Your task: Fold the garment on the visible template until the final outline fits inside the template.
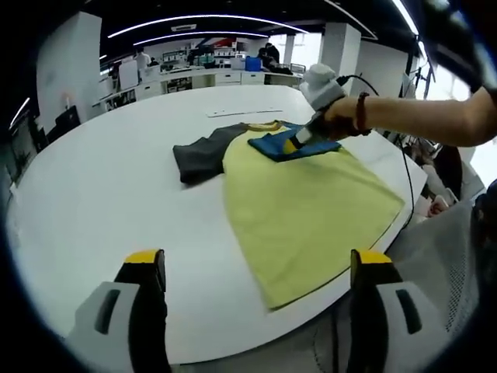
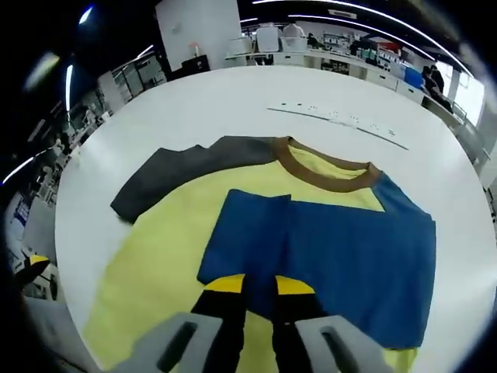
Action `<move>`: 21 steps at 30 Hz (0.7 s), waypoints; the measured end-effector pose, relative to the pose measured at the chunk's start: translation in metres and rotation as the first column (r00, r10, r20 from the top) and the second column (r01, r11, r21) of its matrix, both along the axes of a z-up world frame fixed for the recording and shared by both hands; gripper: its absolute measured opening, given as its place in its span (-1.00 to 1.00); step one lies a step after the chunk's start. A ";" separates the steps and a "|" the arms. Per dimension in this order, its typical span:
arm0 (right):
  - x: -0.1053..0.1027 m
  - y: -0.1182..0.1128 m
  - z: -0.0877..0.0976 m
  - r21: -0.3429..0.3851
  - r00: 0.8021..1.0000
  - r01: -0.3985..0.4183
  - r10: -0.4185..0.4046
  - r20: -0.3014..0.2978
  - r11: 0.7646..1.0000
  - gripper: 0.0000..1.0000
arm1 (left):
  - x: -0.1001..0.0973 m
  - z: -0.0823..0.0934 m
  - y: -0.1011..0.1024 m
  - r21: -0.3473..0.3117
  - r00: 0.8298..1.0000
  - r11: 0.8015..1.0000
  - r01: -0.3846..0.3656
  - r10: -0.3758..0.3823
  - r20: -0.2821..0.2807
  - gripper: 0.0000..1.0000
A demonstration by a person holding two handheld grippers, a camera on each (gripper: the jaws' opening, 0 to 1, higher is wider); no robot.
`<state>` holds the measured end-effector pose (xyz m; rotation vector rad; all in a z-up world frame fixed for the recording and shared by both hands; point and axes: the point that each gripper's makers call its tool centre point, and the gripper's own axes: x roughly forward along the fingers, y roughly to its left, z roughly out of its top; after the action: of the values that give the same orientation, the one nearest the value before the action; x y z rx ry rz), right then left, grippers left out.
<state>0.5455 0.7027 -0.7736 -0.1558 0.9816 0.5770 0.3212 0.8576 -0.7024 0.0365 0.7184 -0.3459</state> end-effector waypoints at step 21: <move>-0.012 0.047 0.039 0.176 0.997 -0.070 0.065 0.032 0.982 -1.00 | -0.002 0.001 0.002 0.002 1.000 1.000 -0.008 0.008 0.006 0.92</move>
<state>0.5338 0.7497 -0.7346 -0.0381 0.8980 0.7202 0.3194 0.8593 -0.7014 0.0364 0.7130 -0.3377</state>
